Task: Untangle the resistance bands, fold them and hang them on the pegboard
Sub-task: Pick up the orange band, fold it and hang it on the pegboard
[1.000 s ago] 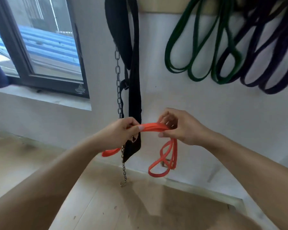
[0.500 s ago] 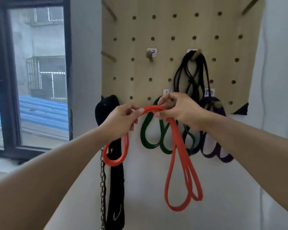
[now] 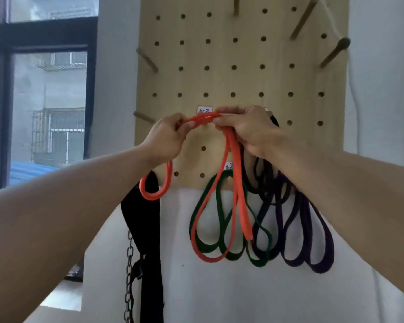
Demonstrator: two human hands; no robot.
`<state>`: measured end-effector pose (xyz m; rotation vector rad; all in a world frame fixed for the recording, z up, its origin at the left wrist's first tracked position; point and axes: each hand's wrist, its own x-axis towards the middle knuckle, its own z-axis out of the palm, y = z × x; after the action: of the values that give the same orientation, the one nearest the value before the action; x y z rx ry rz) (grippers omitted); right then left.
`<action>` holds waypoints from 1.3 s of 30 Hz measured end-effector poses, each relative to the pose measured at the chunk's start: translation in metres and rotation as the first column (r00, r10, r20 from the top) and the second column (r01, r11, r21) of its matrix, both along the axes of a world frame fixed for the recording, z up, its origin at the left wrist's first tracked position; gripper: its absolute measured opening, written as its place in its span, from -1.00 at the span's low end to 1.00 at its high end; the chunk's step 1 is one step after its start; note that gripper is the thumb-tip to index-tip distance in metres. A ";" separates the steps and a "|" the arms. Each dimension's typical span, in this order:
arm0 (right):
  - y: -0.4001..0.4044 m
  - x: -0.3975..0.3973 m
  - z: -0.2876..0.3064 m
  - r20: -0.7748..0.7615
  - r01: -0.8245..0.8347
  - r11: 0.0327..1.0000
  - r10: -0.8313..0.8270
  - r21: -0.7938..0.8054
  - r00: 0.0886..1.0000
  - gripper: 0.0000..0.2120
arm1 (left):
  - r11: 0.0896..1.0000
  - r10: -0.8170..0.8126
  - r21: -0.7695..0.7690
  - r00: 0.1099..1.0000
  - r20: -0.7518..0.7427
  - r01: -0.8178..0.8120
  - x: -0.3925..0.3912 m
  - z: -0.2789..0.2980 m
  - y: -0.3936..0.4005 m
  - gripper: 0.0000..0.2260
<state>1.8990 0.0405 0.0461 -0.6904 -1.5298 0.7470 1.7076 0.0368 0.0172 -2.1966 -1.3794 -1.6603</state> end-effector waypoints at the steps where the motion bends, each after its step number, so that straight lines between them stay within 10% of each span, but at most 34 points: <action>1: 0.002 -0.008 0.008 -0.050 0.026 0.999 -0.025 0.029 0.998 -0.79 | 1.000 0.014 0.024 1.000 0.026 -0.015 0.000 0.007 0.005 -0.75; 15: 0.081 -0.049 0.045 -0.038 0.321 0.946 -0.320 0.043 0.947 -0.77 | 0.988 0.092 -0.141 0.964 0.250 -0.058 0.011 0.023 0.076 -0.77; 22: 0.086 -0.037 0.021 -0.067 0.021 1.000 -0.021 -0.010 0.998 -0.86 | 0.977 0.027 -0.210 0.955 0.296 0.037 0.021 0.006 0.090 -0.78; 30: 0.061 0.009 0.031 0.271 -0.145 0.919 0.254 -0.366 0.929 -0.74 | 0.969 -0.026 -0.225 0.943 0.331 0.105 0.017 -0.003 0.092 -0.78; 39: 0.059 -0.020 0.044 0.217 -0.045 0.944 0.121 -0.328 0.969 -0.77 | 0.949 0.109 -0.311 0.982 0.153 -0.057 0.010 -0.011 0.096 -0.76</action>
<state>1.8786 0.0991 0.0905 -0.9892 -1.6766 1.0224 1.7176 0.1326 0.0065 -2.1467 -1.8613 -1.7397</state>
